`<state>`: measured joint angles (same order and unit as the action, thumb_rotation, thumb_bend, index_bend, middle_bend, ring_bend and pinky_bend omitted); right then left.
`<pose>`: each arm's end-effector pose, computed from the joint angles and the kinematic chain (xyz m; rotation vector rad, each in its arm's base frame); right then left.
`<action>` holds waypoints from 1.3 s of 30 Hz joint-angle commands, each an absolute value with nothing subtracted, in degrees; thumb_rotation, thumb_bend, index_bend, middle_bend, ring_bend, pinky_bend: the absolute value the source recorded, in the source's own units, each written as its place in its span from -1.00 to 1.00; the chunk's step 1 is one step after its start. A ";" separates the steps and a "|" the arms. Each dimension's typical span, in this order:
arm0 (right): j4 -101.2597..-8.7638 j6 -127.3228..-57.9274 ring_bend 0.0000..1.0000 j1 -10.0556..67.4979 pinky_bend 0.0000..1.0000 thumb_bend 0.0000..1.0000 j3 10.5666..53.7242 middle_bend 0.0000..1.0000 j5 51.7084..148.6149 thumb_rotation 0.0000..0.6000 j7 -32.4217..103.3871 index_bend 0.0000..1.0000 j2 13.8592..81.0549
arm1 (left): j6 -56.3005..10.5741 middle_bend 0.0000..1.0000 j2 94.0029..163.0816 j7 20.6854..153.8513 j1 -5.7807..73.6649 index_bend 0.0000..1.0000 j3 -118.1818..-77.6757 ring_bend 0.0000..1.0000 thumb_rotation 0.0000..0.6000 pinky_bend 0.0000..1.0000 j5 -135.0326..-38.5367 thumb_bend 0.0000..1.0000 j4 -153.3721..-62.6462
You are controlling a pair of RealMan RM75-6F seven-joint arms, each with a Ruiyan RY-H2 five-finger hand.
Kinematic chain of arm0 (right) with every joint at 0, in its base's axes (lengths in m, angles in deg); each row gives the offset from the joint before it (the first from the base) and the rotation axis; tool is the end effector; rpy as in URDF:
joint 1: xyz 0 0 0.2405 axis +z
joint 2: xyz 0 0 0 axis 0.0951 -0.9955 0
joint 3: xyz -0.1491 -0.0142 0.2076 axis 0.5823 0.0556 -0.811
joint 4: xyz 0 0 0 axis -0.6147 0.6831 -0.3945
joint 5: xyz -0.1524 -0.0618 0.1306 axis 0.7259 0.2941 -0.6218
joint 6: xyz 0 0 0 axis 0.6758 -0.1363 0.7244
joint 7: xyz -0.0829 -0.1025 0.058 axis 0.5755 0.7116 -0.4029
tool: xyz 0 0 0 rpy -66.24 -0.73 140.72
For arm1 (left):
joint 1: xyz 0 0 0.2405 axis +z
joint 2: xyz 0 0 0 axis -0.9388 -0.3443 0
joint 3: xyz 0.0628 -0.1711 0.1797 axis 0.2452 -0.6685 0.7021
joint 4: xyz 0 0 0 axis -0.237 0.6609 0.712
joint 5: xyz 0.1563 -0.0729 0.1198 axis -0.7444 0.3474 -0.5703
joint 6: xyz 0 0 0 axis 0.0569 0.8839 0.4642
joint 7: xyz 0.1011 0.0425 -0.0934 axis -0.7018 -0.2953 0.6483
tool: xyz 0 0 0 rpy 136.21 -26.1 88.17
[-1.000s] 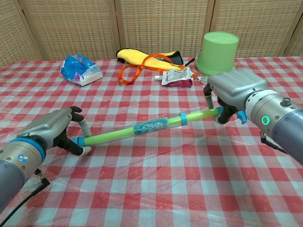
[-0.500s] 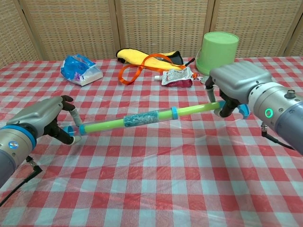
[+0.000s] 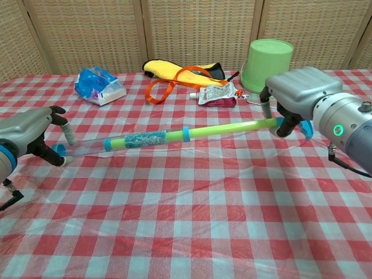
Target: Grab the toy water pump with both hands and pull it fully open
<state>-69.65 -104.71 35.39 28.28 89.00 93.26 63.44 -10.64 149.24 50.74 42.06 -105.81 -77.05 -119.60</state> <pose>-0.1254 -0.3273 -0.0217 1.6218 -0.6705 0.6843 -0.1954 0.2952 -0.0358 -1.3275 -1.1174 -0.7641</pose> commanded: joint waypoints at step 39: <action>-66.12 -104.62 0.83 34.42 0.18 0.19 25.38 1.00 82.83 1.00 91.36 0.39 57.80 | -14.70 -1.00 140.19 53.34 43.80 0.16 -102.75 -1.00 1.00 -1.00 -77.45 0.22 -116.07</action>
<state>-66.16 -104.70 34.45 25.50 83.08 91.47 57.86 -14.66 140.23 53.38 43.83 -102.78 -77.49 -116.06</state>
